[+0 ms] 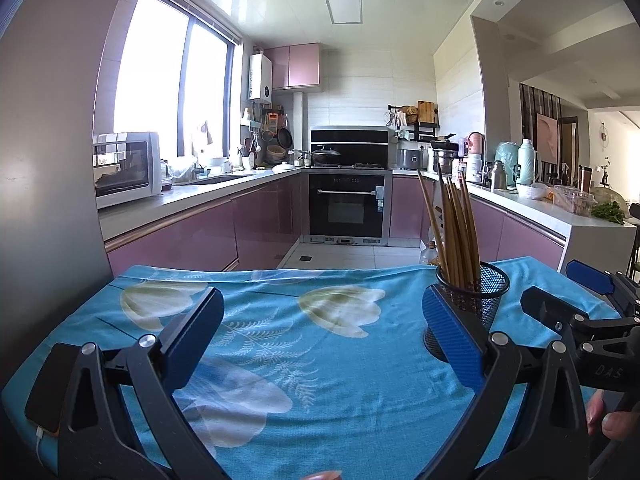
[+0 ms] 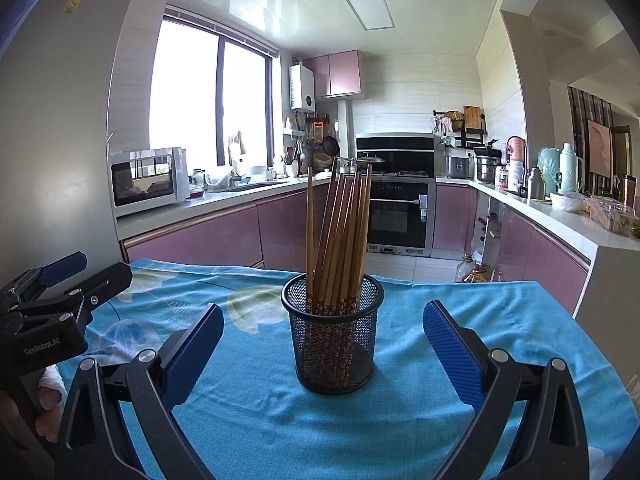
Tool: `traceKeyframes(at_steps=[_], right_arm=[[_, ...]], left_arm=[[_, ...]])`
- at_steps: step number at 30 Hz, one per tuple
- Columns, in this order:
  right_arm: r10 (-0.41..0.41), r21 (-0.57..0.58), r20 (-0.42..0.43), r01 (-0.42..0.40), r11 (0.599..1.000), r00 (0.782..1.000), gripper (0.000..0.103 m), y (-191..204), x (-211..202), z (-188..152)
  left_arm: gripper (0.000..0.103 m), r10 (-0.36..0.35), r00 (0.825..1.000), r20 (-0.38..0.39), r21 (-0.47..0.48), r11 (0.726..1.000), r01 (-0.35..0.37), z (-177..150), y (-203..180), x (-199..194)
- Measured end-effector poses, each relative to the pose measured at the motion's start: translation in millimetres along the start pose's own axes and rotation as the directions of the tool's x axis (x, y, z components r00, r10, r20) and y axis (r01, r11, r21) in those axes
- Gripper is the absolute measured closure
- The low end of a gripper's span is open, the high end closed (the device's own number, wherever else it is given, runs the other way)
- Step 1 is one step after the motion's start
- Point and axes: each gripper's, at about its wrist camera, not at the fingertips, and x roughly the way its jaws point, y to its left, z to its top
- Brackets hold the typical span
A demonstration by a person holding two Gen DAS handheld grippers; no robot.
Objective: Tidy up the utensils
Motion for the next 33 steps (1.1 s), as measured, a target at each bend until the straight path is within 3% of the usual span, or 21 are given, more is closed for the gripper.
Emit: traceKeyframes(at_steps=[33], right_arm=[[-0.001,0.01,-0.01,0.001,1.0,1.0,0.006,0.3,2.3,-3.0]], left_arm=[[0.005,0.0,1.0,-0.005,0.006,1.0,0.0,-1.0,-0.1,0.9]])
